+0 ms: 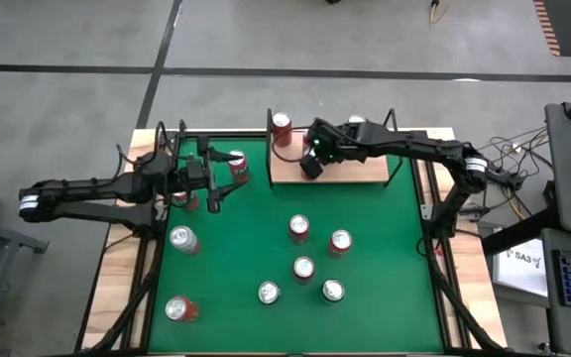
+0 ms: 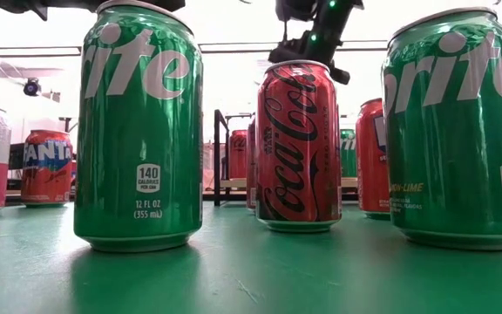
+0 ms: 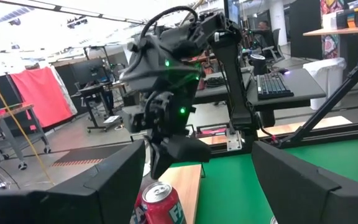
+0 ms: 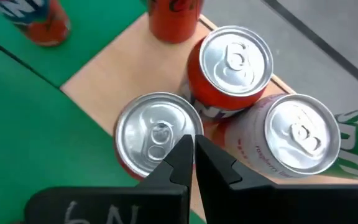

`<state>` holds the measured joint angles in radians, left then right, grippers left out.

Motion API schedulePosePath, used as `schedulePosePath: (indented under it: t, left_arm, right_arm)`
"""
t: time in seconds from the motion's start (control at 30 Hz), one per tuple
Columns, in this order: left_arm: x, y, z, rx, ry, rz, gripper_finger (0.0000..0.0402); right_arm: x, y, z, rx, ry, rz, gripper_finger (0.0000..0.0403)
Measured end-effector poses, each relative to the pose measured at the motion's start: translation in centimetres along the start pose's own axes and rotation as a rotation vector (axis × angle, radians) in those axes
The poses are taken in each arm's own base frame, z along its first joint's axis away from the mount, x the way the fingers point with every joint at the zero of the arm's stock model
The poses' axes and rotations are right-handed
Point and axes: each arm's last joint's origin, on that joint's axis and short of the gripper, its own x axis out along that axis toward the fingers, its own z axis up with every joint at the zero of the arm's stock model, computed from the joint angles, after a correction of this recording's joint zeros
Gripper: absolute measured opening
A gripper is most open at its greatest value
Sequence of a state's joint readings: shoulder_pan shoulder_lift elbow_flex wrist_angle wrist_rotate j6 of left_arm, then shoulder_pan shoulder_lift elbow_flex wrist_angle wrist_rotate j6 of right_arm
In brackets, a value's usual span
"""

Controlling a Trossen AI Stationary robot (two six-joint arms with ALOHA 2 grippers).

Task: Place canned beverage on shelf
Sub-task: Put the red soda can on the shelf aligned with the other red soda can

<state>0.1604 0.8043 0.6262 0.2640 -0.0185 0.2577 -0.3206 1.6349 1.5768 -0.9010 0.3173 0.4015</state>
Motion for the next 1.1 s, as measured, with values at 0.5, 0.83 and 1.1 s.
schedulePosePath:
  t: [0.5,0.83,1.1]
  left_arm:
    - [0.0,-0.01,-0.03,0.0,0.003,-0.001,0.0278]
    - [0.0,-0.01,-0.04,0.0,0.004,-0.001,0.0278]
    - [0.0,-0.01,-0.05,0.0,0.005,-0.001,0.0278]
  right_arm:
    - [0.74,0.11,-0.13,0.021,0.014,-0.029,0.0009]
    - [0.78,0.11,-0.15,0.036,0.015,-0.033,0.0009]
    - [0.85,0.11,-0.2,0.035,0.016,-0.033,0.0009]
